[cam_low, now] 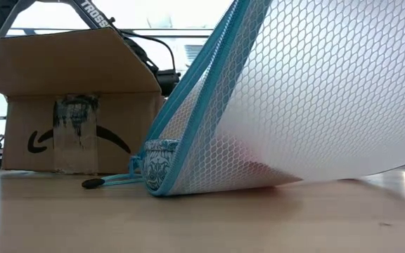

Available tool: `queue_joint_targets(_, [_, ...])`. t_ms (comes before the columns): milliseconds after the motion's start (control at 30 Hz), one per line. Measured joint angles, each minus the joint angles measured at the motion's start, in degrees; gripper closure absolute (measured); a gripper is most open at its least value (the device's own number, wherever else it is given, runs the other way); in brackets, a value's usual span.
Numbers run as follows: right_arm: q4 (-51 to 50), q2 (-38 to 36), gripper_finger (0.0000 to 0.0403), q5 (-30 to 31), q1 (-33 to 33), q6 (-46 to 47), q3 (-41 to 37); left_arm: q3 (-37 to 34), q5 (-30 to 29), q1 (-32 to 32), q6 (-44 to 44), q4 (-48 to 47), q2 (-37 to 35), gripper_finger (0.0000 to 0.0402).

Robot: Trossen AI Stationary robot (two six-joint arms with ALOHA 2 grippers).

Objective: Unpack boxes
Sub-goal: Put the purple chocolate bar into the blue transparent zip bag

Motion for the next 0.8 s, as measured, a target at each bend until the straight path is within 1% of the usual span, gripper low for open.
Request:
queue_joint_targets(100, [0.00, 0.00, 0.0403, 0.00, -0.02, 0.02, 0.00, 0.00, 1.00, 0.02, -1.22, -1.17, -0.23, 0.0315])
queue_joint_targets(200, [-0.02, 0.00, 0.0403, 0.00, 0.00, 0.02, 0.00, 0.00, 2.20, 0.00, -2.11, -2.71, -1.03, 0.0327])
queue_joint_targets(367, [-0.02, 0.00, 0.0403, 0.00, 0.00, 0.02, 0.00, 0.00, 3.45, -0.01, -3.19, -5.20, -4.48, 0.0324])
queue_joint_targets(533, [-0.02, 0.00, 0.0403, 0.00, -0.02, 0.02, 0.00, -0.02, 5.50, -0.05, -4.73, -8.44, -11.16, 0.0323])
queue_joint_targets(633, [-0.01, 0.00, 0.0403, 0.00, -0.02, 0.02, 0.00, -0.02, 9.75, -0.28, -7.26, -10.65, -16.56, 0.0326])
queue_joint_targets(733, [-0.02, 0.00, 0.0403, 0.00, -0.02, 0.02, 0.00, -0.02, 17.48, -1.13, -10.33, -12.47, -22.59, 0.0329])
queue_joint_targets(800, [-0.02, 0.00, 0.0403, -0.02, 0.00, 0.02, 0.00, -0.02, 21.11, -2.51, -11.50, -13.65, -26.51, 0.0329])
